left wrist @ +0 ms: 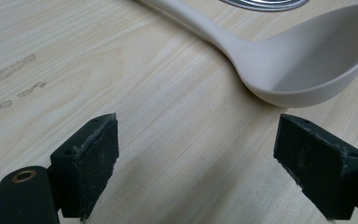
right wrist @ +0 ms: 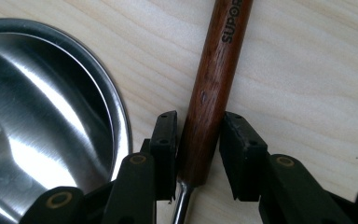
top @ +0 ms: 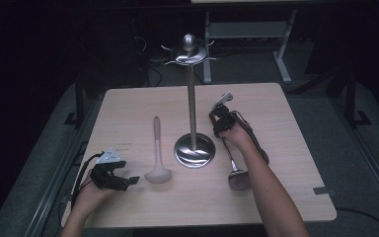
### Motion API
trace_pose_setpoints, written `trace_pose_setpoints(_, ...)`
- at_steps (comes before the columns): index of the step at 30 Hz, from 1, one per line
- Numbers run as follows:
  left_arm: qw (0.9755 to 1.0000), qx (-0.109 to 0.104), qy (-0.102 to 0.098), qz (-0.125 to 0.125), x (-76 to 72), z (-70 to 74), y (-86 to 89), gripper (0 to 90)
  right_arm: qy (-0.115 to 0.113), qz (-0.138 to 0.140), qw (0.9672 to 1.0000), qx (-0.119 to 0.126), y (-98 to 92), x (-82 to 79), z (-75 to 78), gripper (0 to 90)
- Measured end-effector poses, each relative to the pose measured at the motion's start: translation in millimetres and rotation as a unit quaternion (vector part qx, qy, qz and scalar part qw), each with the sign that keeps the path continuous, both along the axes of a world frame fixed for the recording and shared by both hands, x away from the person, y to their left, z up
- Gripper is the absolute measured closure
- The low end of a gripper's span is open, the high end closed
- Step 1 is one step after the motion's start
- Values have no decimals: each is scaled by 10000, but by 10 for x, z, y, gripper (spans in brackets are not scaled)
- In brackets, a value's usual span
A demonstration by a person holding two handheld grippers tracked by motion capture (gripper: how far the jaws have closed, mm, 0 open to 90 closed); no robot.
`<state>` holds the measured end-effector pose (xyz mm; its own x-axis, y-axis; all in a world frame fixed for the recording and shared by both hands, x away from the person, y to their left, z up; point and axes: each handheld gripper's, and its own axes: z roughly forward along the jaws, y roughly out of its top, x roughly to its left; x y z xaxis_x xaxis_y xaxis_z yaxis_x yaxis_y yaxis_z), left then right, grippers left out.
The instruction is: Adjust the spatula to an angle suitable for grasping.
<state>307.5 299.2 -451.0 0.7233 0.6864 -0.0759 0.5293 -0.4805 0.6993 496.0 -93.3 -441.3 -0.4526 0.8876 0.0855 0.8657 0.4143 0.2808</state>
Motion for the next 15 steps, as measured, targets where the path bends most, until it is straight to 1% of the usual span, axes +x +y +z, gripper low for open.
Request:
trace_pose_setpoints(2,10000,-1,12,14,-1,-1,1,137,18,-107,9999,-96,44,0,1,672)
trace_pose_setpoints(3,10000,43,10,-14,2,1,7,137,32,-120,9998,-138,51,3,3,672)
trace_pose_setpoints(4,10000,48,11,-19,2,1,8,137,42,-144,9997,-179,62,3,6,672)
trace_pose_setpoints(5,10000,52,10,-21,0,2,8,137,75,-188,9994,-272,84,8,8,675)
trace_pose_setpoints(6,10000,52,10,-21,0,2,8,137,75,-188,9994,-272,84,8,8,675)
trace_pose_setpoints(7,10000,34,11,-13,-2,4,8,137,92,-196,9991,-364,92,18,6,685)
trace_pose_setpoints(9,10000,33,6,-11,-4,4,10,138,94,-258,9989,-386,107,22,3,694)
trace_pose_setpoints(12,10000,41,8,-15,-2,3,11,138,189,-416,9982,-389,124,27,17,705)
trace_pose_setpoints(15,10000,35,7,-17,-1,3,13,138,197,-456,9979,-411,122,31,15,712)
